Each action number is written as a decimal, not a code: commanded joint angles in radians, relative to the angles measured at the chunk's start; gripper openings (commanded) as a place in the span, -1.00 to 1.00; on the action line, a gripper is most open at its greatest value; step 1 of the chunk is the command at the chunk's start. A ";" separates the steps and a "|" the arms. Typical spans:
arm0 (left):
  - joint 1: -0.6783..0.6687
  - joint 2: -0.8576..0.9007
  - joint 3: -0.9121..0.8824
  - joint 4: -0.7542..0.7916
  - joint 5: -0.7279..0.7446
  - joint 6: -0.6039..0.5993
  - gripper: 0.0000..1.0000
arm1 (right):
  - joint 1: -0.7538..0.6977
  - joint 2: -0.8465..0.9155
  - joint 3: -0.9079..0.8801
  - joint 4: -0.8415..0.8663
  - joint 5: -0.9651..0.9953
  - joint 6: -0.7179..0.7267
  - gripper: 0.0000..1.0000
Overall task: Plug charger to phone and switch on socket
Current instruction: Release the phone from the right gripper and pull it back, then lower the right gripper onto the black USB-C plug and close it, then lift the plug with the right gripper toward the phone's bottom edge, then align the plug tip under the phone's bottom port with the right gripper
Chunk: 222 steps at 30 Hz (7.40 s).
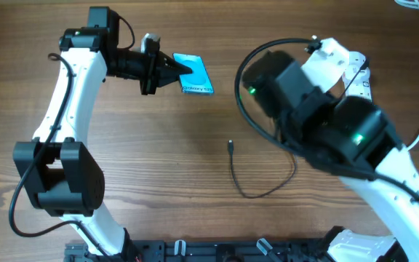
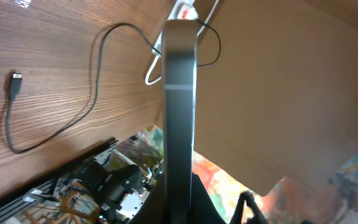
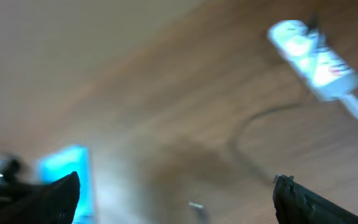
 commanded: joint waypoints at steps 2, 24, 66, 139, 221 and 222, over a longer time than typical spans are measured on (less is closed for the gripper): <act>-0.005 -0.026 0.017 -0.062 0.095 0.049 -0.92 | -0.108 0.021 -0.018 -0.103 -0.116 -0.183 0.99; 0.103 -0.026 0.017 -0.061 0.210 0.015 -0.92 | -0.245 0.021 -0.551 0.249 -0.673 -0.519 0.72; 0.183 -0.026 0.017 -0.077 -0.061 0.014 -0.92 | -0.031 0.471 -0.667 0.583 -0.565 -0.439 -0.16; 0.180 -0.026 0.017 -0.088 -0.045 0.081 -0.92 | -0.031 0.487 -0.637 0.576 -0.551 -0.371 -0.91; -0.192 -0.026 0.017 0.230 -0.073 0.364 -0.92 | -0.034 -0.049 -0.613 0.603 -0.734 -0.425 -0.91; -0.191 -0.026 0.017 0.232 -0.075 0.364 -0.92 | -0.034 -0.049 -0.613 0.603 -0.743 -0.430 -0.91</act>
